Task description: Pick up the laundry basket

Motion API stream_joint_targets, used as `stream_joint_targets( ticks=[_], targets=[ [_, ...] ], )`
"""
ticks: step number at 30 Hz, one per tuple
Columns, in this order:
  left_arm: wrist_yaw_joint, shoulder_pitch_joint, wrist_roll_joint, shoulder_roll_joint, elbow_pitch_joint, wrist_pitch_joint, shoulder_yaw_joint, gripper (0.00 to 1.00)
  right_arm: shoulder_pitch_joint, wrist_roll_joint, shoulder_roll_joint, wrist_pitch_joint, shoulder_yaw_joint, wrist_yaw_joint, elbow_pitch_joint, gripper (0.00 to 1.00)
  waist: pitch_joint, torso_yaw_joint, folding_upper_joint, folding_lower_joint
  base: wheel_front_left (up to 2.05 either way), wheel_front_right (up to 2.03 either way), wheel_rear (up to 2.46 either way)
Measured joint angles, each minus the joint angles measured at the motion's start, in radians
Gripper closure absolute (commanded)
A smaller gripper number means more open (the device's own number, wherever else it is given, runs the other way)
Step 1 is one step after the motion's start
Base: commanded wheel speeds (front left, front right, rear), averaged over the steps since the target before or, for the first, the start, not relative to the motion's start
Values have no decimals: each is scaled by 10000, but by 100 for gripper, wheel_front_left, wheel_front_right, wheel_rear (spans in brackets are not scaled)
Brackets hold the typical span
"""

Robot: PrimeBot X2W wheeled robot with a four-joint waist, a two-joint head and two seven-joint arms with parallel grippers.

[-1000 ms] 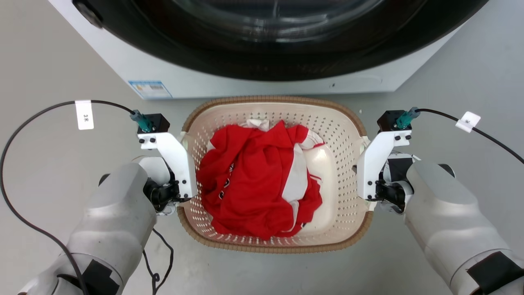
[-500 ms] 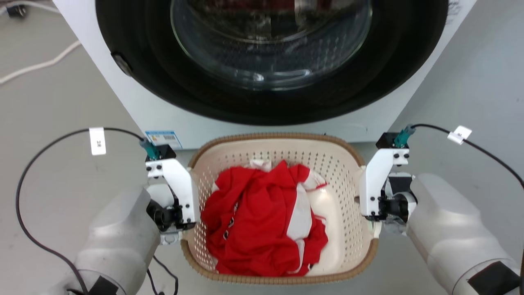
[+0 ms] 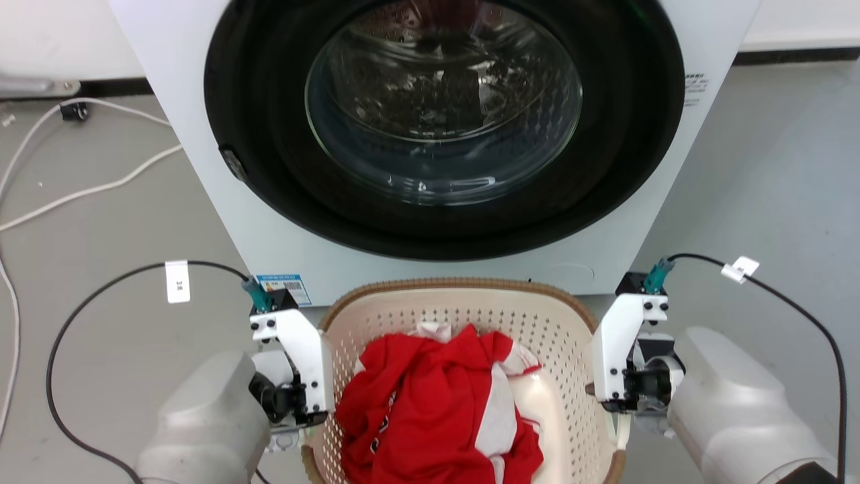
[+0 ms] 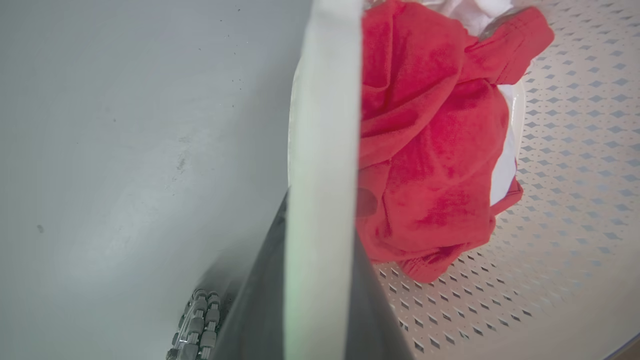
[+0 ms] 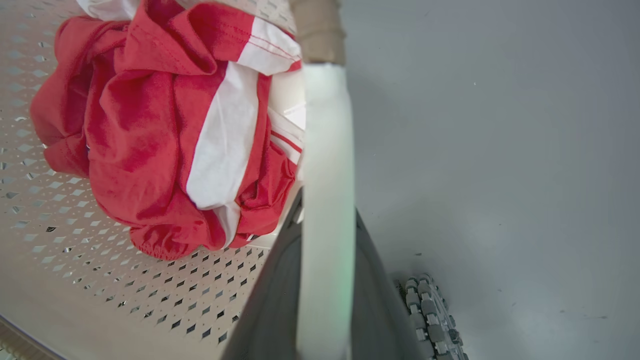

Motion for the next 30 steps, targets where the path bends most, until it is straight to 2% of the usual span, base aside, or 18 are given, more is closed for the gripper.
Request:
stream_joint_targets(
  ticks=[9,30],
  targets=[
    [0,600,-148,-73,36,10,-134,100,497,58,31,142,63,0,65,100,-638,23,0,0,0,0,0],
    [13,832,-343,-130,31,-165,-385,100,635,165,52,-56,330,-40,111,100,-745,75,0,1,0,0,0]
  ],
)
